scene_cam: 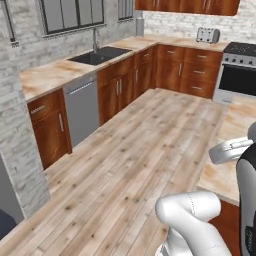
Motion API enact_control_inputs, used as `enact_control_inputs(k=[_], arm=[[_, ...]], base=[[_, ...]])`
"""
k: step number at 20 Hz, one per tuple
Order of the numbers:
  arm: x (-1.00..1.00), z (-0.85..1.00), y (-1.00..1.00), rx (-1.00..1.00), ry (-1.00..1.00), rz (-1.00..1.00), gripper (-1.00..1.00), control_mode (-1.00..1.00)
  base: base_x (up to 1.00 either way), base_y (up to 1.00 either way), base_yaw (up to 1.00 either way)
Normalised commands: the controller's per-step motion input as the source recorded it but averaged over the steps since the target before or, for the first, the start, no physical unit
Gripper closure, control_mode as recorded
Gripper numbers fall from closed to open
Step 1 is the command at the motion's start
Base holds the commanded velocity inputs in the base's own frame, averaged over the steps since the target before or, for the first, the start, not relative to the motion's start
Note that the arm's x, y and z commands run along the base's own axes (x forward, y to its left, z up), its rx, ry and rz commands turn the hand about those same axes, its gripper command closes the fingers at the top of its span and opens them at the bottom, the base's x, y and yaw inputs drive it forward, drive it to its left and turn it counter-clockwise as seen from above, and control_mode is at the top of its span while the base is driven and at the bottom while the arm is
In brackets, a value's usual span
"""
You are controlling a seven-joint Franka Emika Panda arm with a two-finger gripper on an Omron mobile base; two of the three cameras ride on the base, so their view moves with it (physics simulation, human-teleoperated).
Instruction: Pick the milk, bottled water, water bottle from the counter and place them in the open cabinet.
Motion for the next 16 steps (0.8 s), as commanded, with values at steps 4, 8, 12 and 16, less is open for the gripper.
enact_control_inputs(k=[4, 8, 12, 16], arm=[[0.0, 0.0, 0.0, 0.0, 0.0, 0.0, -1.0, 1.0], [0.0, 0.0, 0.0, 0.0, 0.0, 0.0, -1.0, 1.0], [0.0, 0.0, 0.0, 0.0, 0.0, 0.0, -1.0, 1.0], [0.0, 0.0, 0.0, 0.0, 0.0, 0.0, -1.0, 1.0]], base=[[0.0, 0.38, -0.13], [0.0, 0.57, -0.13], [0.0, 0.73, -0.11], [0.06, 0.46, -0.11]])
